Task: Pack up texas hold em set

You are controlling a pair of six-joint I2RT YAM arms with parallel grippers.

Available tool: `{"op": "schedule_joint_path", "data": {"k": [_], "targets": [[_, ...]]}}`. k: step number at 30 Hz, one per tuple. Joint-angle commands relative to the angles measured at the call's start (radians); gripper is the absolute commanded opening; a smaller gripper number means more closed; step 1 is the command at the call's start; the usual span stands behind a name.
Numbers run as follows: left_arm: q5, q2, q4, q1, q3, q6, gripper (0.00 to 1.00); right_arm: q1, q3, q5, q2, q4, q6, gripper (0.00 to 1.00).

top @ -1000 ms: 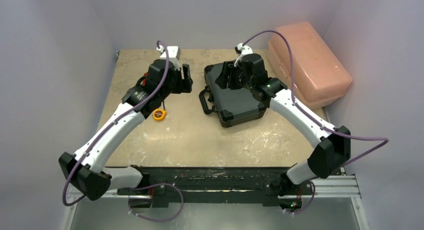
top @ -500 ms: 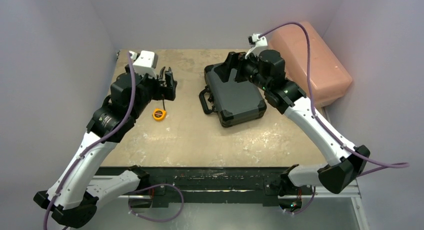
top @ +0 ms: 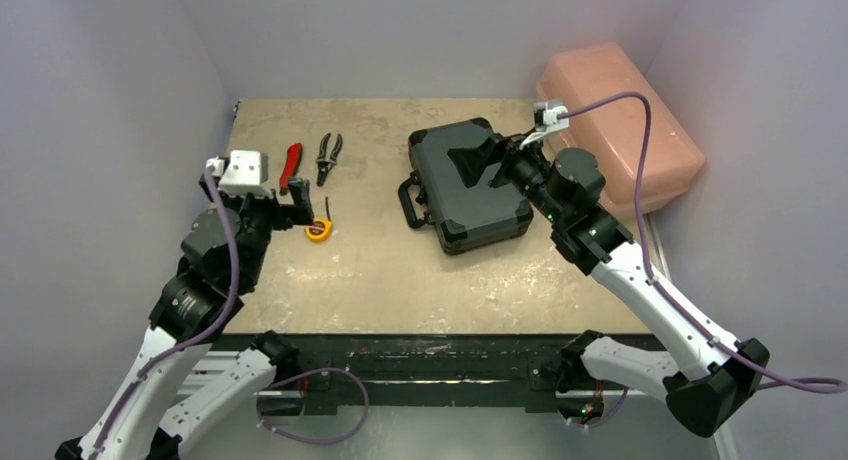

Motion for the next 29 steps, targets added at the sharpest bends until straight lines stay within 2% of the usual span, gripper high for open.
{"op": "schedule_joint_path", "data": {"k": [1,11,29], "targets": [[-0.114,-0.079,0.106,-0.002,-0.035,0.047,1.0,0.004,-0.1,0.066,-0.079,0.176,-0.001,0.99],[-0.122,-0.095,0.1,-0.003,-0.041,0.045,1.0,0.005,-0.251,0.18,-0.218,0.233,0.01,0.99],[-0.1,-0.074,0.07,-0.003,-0.022,0.022,1.0,0.006,-0.261,0.175,-0.265,0.208,-0.024,0.99]]}}
